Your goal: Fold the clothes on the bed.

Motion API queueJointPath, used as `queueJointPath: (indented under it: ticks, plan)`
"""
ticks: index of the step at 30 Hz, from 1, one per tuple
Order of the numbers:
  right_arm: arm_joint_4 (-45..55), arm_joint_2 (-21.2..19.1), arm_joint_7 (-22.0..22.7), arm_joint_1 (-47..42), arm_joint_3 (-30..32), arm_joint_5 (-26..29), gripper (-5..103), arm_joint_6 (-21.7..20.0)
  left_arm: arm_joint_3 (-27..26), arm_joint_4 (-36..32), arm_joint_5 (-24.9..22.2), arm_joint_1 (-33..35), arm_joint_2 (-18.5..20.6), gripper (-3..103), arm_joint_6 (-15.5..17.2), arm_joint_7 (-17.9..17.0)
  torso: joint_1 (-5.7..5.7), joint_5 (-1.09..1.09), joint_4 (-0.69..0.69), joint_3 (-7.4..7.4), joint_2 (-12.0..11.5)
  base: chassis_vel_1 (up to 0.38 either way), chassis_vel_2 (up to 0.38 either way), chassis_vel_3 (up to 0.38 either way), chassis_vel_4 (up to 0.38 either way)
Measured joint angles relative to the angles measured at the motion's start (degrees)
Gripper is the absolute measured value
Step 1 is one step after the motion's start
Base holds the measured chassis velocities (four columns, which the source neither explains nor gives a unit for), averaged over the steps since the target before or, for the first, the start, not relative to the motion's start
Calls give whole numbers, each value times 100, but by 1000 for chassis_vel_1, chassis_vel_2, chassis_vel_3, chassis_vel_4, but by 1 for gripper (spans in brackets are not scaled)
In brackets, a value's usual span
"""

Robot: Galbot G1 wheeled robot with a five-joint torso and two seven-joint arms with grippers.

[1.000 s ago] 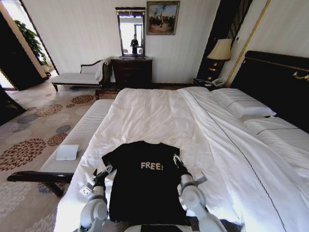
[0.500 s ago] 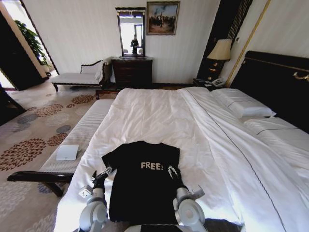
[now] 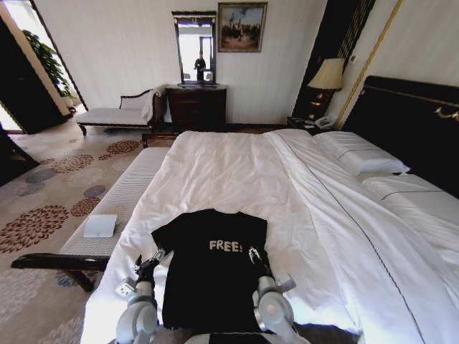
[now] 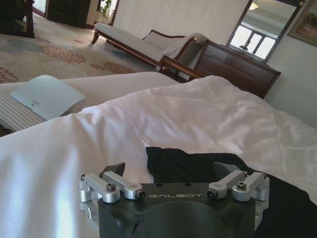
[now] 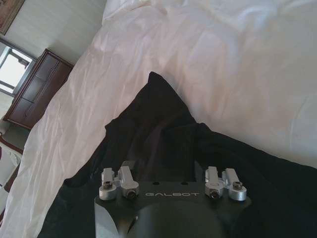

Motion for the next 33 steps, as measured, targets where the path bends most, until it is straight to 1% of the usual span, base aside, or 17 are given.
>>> queueJointPath:
  ticks: [2,6,7,10,11,12,13,15,16,17,18,31,32,33]
  plan:
    - [-34,18,0,17,0,-21,62,22,5,1,2,0,-2,100,-2,0,0,0,0,0,0,0,0,0,0]
    - [-50,59,66,36,-1,-75,40,105,52,9,41,-5,-24,100,-6,0,0,0,0,0,0,0,0,0,0]
    - [-50,59,66,36,-1,-75,40,105,52,9,41,-5,-24,100,-6,0,0,0,0,0,0,0,0,0,0]
    - [138,60,96,-84,-58,-109,24,120,77,23,77,0,-47,100,-21,0,0,-1,0,0,-1,0,0,0,0]
    - [138,60,96,-84,-58,-109,24,120,77,23,77,0,-47,100,-21,0,0,-1,0,0,-1,0,0,0,0]
    - [177,60,98,-121,-82,-124,18,121,86,26,90,3,-56,100,-29,-1,0,0,0,0,-1,0,0,0,0]
    - [192,67,98,-145,-101,-150,18,127,94,29,100,7,-64,100,-33,-1,0,0,0,0,-1,0,0,0,0]
    - [192,93,108,-164,-129,-189,7,145,113,29,127,12,-86,100,-38,-2,0,0,0,0,-1,0,0,0,0]
    - [192,93,108,-164,-129,-189,7,145,113,29,127,12,-86,100,-38,-2,0,0,0,0,-1,0,0,0,0]
    - [188,104,119,-168,-140,-200,3,152,121,29,139,13,-96,100,-41,-3,0,0,0,0,-1,0,0,0,0]
    - [186,112,131,-173,-151,-207,1,156,127,29,146,13,-101,100,-42,-5,0,0,0,0,-1,0,0,0,0]
    - [101,176,183,-282,-317,-368,0,201,175,51,216,11,-192,100,-49,-19,0,0,0,0,-1,0,0,0,0]
    - [97,175,171,-275,-304,-397,-3,204,191,61,234,3,-206,100,-49,-22,0,0,0,0,-1,0,0,0,0]
    - [98,170,151,-269,-285,-410,1,212,210,69,255,-4,-220,100,-49,-22,0,0,0,0,-1,0,0,0,0]
